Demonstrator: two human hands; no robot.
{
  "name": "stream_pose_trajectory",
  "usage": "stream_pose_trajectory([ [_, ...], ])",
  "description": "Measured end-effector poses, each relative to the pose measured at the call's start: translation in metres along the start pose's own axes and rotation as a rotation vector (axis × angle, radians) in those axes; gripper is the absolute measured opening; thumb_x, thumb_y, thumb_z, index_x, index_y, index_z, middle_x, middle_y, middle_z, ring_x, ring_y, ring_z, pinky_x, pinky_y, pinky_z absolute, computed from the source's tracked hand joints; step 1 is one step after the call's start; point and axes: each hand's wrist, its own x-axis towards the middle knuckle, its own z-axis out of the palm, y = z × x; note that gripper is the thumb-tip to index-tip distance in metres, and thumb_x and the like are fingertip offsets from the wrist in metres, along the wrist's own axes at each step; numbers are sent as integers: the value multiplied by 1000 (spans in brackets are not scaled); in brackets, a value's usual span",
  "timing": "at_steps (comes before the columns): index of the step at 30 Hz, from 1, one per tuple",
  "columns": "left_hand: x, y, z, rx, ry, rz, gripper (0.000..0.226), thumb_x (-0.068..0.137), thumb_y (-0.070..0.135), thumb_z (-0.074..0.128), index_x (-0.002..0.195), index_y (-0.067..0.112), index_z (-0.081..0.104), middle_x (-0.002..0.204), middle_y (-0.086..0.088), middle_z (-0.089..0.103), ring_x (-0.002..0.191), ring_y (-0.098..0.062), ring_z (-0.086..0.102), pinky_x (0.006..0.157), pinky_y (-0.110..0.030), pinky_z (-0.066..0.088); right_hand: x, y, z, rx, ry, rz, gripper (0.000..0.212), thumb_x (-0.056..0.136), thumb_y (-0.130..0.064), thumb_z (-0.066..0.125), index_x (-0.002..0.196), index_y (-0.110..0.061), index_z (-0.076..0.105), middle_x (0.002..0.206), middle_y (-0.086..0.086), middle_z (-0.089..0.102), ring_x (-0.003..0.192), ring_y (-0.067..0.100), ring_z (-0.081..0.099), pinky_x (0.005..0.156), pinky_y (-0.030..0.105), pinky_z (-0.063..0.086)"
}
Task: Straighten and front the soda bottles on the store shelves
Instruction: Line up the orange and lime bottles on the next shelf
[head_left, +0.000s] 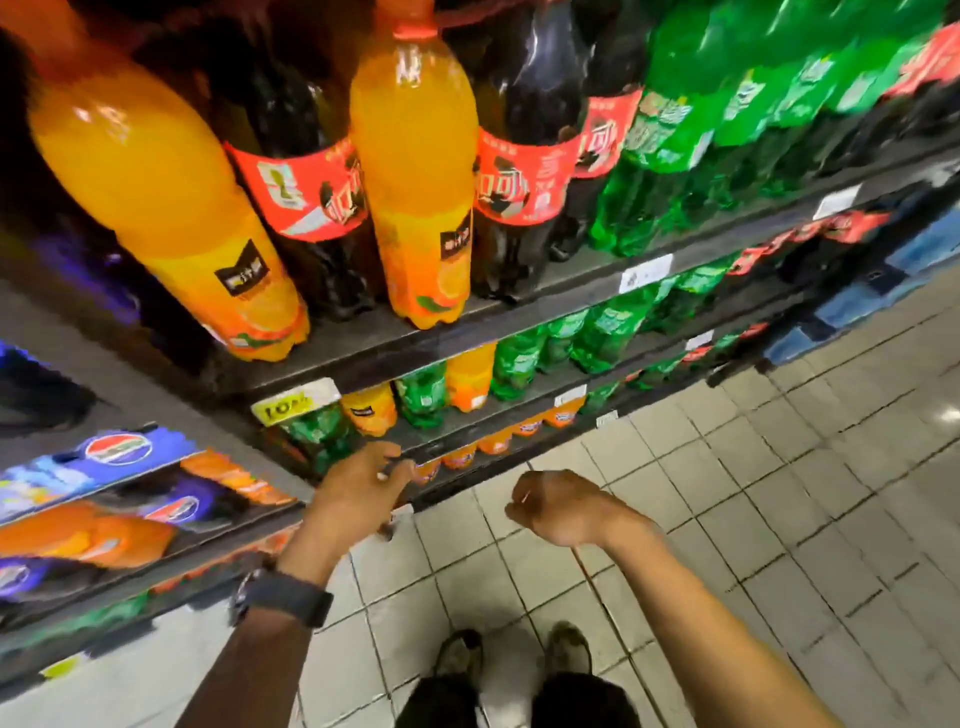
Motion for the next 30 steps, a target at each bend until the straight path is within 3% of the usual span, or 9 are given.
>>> stream_pose_trajectory([
  [2, 6, 5, 4, -25, 51, -28, 27, 93, 35, 57, 114, 18, 62, 97, -5, 70, 95, -25, 64, 83, -32, 47, 24, 5, -12, 22, -7, -74, 25, 95, -38, 49, 94, -17, 63, 95, 6, 66, 93, 22, 61, 76, 28, 45],
  [5, 14, 8, 16, -106, 172, -81, 23, 93, 29, 59, 110, 15, 63, 93, -3, 71, 91, -24, 65, 85, -34, 50, 63, 8, -22, 0, -44, -226, 18, 96, -30, 48, 84, -22, 60, 98, 13, 66, 95, 29, 60, 80, 37, 47],
  [12, 40, -23, 47, 115, 476, -151, 26, 92, 20, 52, 114, 22, 65, 106, -8, 70, 102, -31, 63, 84, -39, 50, 140, 24, -17, 67, 177, -413, 17, 93, -24, 52, 92, -18, 68, 81, -4, 68, 77, 14, 61, 62, 21, 41],
  [14, 53, -41, 60, 74, 501, -138, 23, 92, 23, 53, 111, 24, 65, 101, -4, 72, 99, -28, 64, 82, -39, 51, 166, 32, -3, 103, 222, -446, 15, 93, -25, 53, 90, -21, 68, 77, -4, 69, 71, 12, 61, 64, 24, 42],
  [17, 70, -71, 93, -82, 493, -63, 16, 91, 18, 57, 103, 25, 66, 85, 11, 69, 86, -15, 67, 77, -28, 51, 204, 46, 31, 126, 258, -513, 13, 92, -26, 54, 91, -27, 67, 77, -11, 66, 71, 7, 58, 59, 13, 40],
  [19, 82, -95, 120, -129, 557, -31, 17, 91, 15, 58, 102, 25, 66, 87, 13, 69, 84, -9, 66, 79, -31, 53, 229, 55, 57, 155, 305, -576, 14, 93, -27, 54, 99, -29, 67, 82, -13, 69, 75, 4, 61, 64, 14, 46],
  [22, 101, -131, 156, -100, 714, 57, 17, 92, 16, 59, 104, 25, 66, 93, 12, 69, 85, -5, 64, 79, -32, 53, 259, 65, 94, 215, 464, -688, 17, 94, -24, 54, 108, -26, 65, 95, -9, 70, 84, 8, 64, 74, 29, 53],
  [27, 129, -179, 191, -48, 947, 210, 19, 93, 15, 59, 110, 21, 65, 106, 13, 66, 99, -2, 60, 86, -25, 49, 302, 73, 122, 142, 839, -954, 23, 93, -23, 53, 115, -23, 60, 106, -8, 64, 96, 7, 57, 84, 18, 44],
  [30, 138, -191, 191, -13, 1095, 321, 20, 94, 12, 57, 113, 15, 63, 109, 6, 64, 102, -7, 59, 89, -22, 47, 322, 71, 128, 38, 936, -1009, 25, 94, -25, 51, 117, -23, 59, 112, -6, 61, 106, 12, 54, 92, 27, 44],
])
